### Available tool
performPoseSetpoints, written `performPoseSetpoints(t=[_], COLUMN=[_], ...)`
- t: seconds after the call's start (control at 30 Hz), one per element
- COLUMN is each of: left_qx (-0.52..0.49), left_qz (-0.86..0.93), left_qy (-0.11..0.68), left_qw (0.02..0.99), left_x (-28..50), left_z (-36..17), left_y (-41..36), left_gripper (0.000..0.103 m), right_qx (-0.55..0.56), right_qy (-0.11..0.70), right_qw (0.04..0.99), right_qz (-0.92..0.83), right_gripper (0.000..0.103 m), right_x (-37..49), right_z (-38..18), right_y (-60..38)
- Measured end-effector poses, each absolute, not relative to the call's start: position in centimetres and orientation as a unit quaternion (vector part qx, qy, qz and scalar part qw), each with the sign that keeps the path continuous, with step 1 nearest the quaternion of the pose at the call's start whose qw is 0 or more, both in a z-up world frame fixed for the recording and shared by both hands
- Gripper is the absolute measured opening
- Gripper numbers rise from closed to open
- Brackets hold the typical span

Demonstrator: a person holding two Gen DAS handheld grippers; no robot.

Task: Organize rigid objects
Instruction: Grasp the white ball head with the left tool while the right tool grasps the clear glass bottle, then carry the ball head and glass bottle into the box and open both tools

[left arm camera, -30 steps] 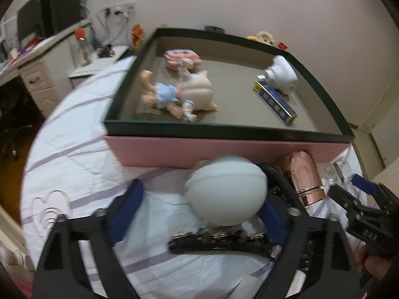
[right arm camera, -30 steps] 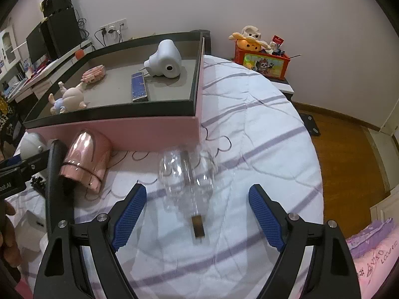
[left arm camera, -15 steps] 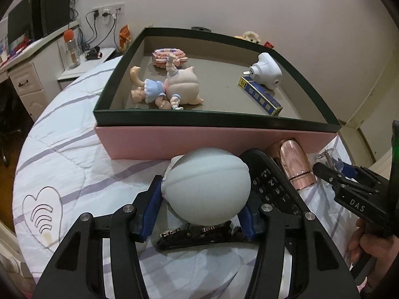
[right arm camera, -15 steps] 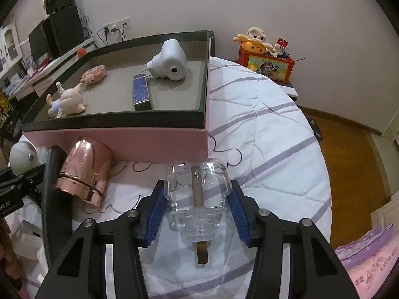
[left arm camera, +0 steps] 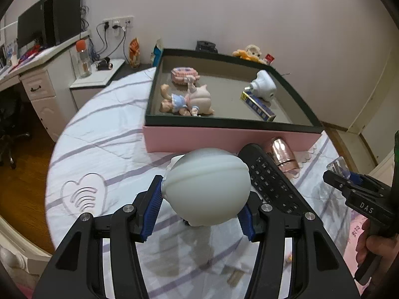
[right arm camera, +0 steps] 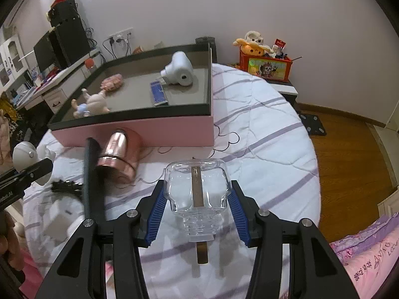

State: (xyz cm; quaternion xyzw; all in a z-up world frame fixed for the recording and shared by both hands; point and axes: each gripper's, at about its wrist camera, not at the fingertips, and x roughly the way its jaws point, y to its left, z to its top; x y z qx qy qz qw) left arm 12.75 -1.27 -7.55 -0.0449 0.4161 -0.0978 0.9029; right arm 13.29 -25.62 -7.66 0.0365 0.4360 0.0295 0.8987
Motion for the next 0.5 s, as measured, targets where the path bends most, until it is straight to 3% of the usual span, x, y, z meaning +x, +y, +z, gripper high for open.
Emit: performPoseSetpoints(t=[0.5], left_qx=[-0.024], left_qz=[-0.089], left_qy=[0.363], left_qw=[0.927], left_x=[10.5], left_z=[-0.9], left_y=[0.6], left_gripper=[0.055], right_qx=[0.026], right_qy=[0.38], right_qw=[0.921], right_qz=[0.085], right_gripper=[0.05], right_x=[11.6], right_z=[-0.8], right_y=[-22.2])
